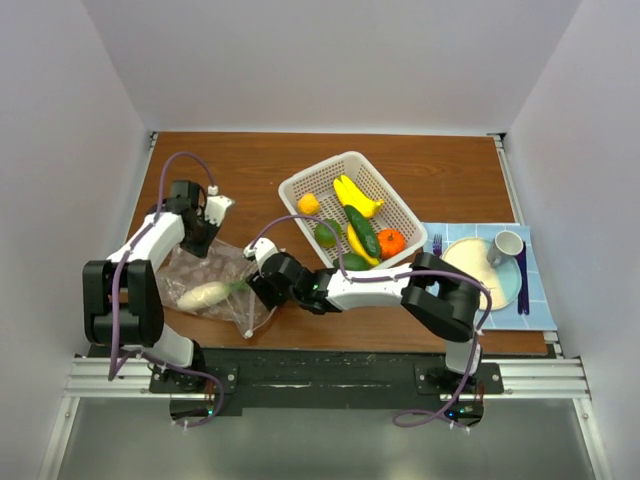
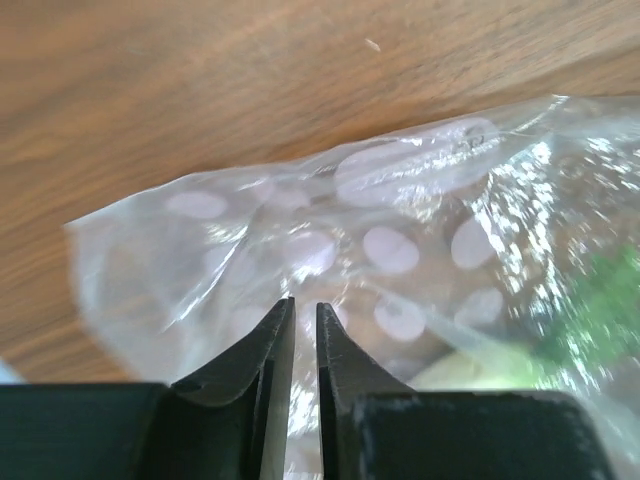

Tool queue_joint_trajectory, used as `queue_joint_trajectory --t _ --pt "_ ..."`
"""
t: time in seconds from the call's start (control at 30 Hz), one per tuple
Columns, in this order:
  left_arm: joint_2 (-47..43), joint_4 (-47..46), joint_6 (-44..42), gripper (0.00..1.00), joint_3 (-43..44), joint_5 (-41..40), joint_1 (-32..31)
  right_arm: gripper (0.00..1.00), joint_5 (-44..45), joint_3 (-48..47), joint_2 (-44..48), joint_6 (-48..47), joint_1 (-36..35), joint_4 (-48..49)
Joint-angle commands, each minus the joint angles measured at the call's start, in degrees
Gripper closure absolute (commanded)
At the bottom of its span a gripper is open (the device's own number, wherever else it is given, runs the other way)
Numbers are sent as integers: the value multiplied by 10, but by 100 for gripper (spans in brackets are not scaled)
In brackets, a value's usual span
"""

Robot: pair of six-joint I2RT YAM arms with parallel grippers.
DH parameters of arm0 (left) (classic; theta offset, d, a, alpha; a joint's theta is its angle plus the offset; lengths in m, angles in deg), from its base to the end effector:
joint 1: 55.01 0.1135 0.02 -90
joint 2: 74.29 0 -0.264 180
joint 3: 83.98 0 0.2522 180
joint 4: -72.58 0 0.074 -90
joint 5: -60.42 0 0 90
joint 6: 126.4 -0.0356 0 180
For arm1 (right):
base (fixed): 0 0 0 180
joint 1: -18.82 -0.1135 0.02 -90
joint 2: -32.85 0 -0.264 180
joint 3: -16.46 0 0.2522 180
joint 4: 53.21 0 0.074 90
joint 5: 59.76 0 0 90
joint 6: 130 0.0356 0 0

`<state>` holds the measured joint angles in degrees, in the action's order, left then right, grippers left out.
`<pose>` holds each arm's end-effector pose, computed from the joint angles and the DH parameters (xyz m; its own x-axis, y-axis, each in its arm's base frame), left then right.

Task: Open the zip-top bag and remove the fake food

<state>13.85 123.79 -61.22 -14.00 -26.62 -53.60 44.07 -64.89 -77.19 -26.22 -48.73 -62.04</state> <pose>0.2896 0.0053 0.1962 -0.8519 0.3984 -0.3401 0.3869 0.9162 0.1040 0.1674 0.3829 0.1743 -0.4224 -0.4166 -0.8050 -0.7459 0.6644 0.0475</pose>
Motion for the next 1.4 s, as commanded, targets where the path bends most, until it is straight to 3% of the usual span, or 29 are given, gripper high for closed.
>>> queue_joint_trajectory --t 0.0,0.17,0.3,0.5,0.7,0.93,1.37 --pt "-62 64 -34 80 29 -1 10 38 -28 -17 -7 -7 0 52" --pt "-89 89 -90 81 -13 -26 25 36 -76 -4 -16 -2 -5 87" --pt "-89 93 -131 85 -67 -55 30 26 -111 4 -28 -22 -14 104" --pt "-53 75 -142 99 -102 -82 29 18 -125 33 -24 -50 -21 165" --pt "-7 50 -96 99 -92 -46 11 17 -152 7 -43 -61 -25 166" --pt "16 45 -57 99 -89 -33 -63 16 -155 -25 -76 -66 -32 170" --pt "38 39 -59 99 -86 -33 -66 19 -153 -83 -105 -104 -43 154"
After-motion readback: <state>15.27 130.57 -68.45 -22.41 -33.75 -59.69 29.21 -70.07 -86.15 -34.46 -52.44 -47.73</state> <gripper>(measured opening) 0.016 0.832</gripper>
